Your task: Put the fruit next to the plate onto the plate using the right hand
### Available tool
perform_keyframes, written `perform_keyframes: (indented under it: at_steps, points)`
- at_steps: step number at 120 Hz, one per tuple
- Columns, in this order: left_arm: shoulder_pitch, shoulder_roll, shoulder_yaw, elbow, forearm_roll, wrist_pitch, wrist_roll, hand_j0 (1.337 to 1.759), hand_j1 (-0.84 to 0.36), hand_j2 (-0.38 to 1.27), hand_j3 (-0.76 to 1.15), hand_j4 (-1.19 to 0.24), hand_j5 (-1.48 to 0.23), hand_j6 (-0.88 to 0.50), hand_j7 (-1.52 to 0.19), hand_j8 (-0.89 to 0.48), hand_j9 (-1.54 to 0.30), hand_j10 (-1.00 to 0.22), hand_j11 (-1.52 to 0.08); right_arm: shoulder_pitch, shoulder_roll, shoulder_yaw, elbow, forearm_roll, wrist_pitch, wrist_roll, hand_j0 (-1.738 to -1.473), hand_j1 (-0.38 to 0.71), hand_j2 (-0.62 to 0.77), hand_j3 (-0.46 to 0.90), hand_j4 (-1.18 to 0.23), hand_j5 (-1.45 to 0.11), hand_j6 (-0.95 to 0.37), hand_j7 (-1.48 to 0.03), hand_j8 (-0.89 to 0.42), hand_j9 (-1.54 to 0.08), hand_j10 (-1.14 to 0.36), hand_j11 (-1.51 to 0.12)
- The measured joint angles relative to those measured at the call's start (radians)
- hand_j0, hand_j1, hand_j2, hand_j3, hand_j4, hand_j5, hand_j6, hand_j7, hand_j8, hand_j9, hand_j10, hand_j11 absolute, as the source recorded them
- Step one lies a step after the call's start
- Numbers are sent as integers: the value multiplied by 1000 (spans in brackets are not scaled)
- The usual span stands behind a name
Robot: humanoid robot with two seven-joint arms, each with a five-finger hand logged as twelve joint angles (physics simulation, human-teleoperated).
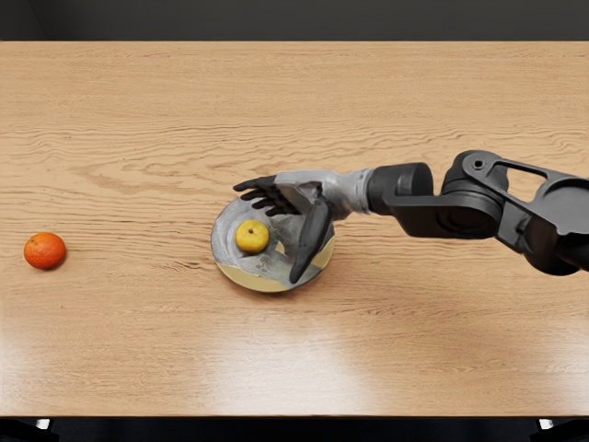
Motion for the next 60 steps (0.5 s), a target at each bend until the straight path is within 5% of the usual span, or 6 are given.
perform_keyframes:
  at_steps: [25, 60]
  points:
    - [0, 0, 0, 0, 0, 0, 0, 1658, 325, 4, 0, -21, -27, -21, -27, -21, -26, -21, -26, -50, -109, 76, -3, 136, 221, 31, -1658, -335, 0, 0, -13, -17, -13, -17, -13, -17, -13, -17]
    - [0, 0, 0, 0, 0, 0, 0, 1658, 325, 4, 0, -21, -27, -21, -27, -21, -27, -21, -27, -120, -315, 122, -54, 366, 275, 46, -1658, -346, 1, 0, -3, -4, -3, -4, -3, -4, -3, -4]
